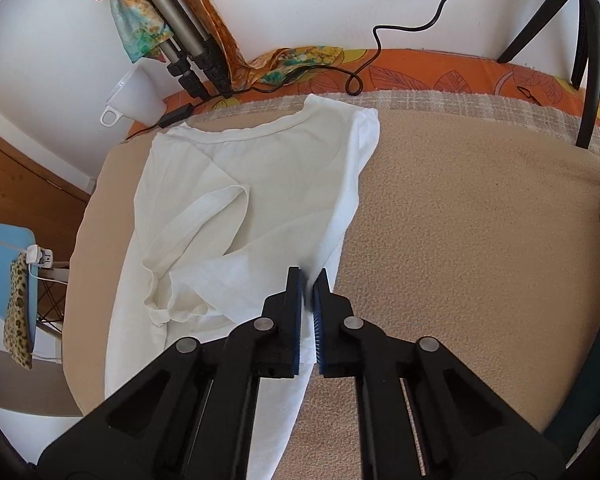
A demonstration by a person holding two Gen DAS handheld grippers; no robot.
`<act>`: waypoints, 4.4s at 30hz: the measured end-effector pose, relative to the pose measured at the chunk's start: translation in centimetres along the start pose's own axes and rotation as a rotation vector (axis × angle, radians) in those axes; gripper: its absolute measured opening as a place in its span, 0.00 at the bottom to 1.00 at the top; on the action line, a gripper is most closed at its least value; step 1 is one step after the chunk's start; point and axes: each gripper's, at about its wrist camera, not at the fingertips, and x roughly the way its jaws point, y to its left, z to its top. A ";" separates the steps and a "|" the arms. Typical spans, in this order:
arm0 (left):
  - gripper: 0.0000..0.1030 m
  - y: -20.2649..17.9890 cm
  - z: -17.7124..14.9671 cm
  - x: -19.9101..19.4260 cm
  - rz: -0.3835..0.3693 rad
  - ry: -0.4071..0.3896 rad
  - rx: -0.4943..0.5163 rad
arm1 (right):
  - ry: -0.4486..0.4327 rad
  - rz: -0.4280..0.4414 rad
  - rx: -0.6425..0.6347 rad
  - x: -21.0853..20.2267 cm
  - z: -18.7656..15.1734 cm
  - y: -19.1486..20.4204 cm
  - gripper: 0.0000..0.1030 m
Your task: Fold small clothes
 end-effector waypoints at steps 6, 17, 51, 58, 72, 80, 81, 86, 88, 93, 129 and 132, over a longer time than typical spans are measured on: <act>0.28 0.9 0.5 -0.1 0.011 -0.017 -0.016 | -0.047 0.103 0.019 -1.5 3.1 2.3 0.04; 0.28 2.2 1.0 0.4 0.056 -0.005 -0.023 | -0.006 0.065 -0.023 4.7 7.4 7.1 0.04; 0.35 6.3 0.8 1.0 -0.026 0.148 0.042 | -0.063 0.132 0.009 -15.1 -17.6 0.5 0.31; 0.36 8.0 0.2 1.5 -0.061 0.179 -0.054 | 0.095 0.204 0.069 -11.2 -29.0 2.6 0.31; 0.17 9.1 -0.3 2.9 -0.168 0.242 -0.162 | 0.173 0.281 0.061 -7.7 -32.7 5.4 0.31; 0.00 7.7 0.0 1.9 -0.162 0.194 -0.108 | 0.172 0.275 0.060 -8.0 -32.3 5.0 0.06; 0.00 7.8 0.2 1.5 -0.166 0.182 -0.118 | 0.167 0.282 0.072 -8.4 -32.3 4.6 0.06; 0.00 7.9 0.2 0.5 -0.170 0.156 -0.116 | 0.119 0.316 0.078 -11.0 -32.4 3.9 0.05; 0.00 8.0 -0.3 1.4 -0.152 0.184 -0.112 | 0.121 0.309 0.069 -10.8 -32.6 3.8 0.05; 0.00 8.4 -0.7 1.9 -0.160 0.197 -0.151 | 0.159 0.307 0.101 -8.6 -33.1 3.9 0.05; 0.00 6.8 11.9 8.6 -0.168 0.137 -0.120 | -0.018 0.375 0.230 -9.1 -20.2 1.0 0.05; 0.00 7.2 12.2 10.0 -0.148 0.151 -0.118 | -0.008 0.344 0.225 -8.1 -19.0 1.0 0.05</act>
